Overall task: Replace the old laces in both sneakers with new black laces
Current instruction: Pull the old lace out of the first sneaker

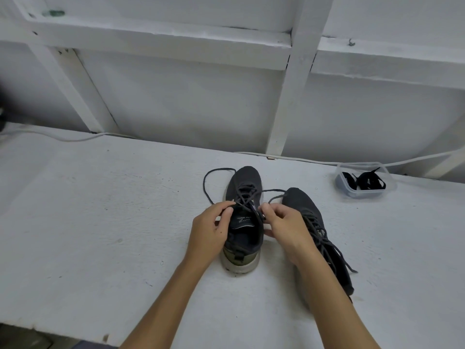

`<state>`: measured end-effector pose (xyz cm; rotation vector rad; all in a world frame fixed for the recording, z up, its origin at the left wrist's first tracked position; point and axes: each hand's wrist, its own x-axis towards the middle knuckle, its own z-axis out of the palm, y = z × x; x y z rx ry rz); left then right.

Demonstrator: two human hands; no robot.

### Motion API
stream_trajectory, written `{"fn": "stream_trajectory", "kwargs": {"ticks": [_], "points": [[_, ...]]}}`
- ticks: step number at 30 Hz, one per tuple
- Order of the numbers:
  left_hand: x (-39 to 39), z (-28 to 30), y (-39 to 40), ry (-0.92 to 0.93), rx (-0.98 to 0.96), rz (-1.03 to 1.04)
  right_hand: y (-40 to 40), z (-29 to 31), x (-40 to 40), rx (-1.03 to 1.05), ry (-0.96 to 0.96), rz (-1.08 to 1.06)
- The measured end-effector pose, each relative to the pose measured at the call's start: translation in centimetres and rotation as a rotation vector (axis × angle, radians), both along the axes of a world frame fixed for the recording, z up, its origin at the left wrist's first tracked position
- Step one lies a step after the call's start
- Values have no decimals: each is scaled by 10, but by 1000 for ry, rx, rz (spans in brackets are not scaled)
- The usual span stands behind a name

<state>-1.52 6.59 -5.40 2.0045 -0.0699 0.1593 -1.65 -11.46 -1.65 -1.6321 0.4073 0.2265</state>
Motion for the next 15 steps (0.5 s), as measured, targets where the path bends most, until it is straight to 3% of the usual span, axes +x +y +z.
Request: {"fn": "stream_trajectory", "kwargs": {"ticks": [4,7,12,15], "points": [[-1,2,-2,1,0,-10,-8,1,-3,-120,-35,156],[-2,3,-3,5,5,-25,-10,3,1,-299,-50,135],[-2,3,1,13,-25,3,-8,6,6,36,22,-262],[-2,5,0,27,-33,-10,-6,9,6,48,38,-253]]}}
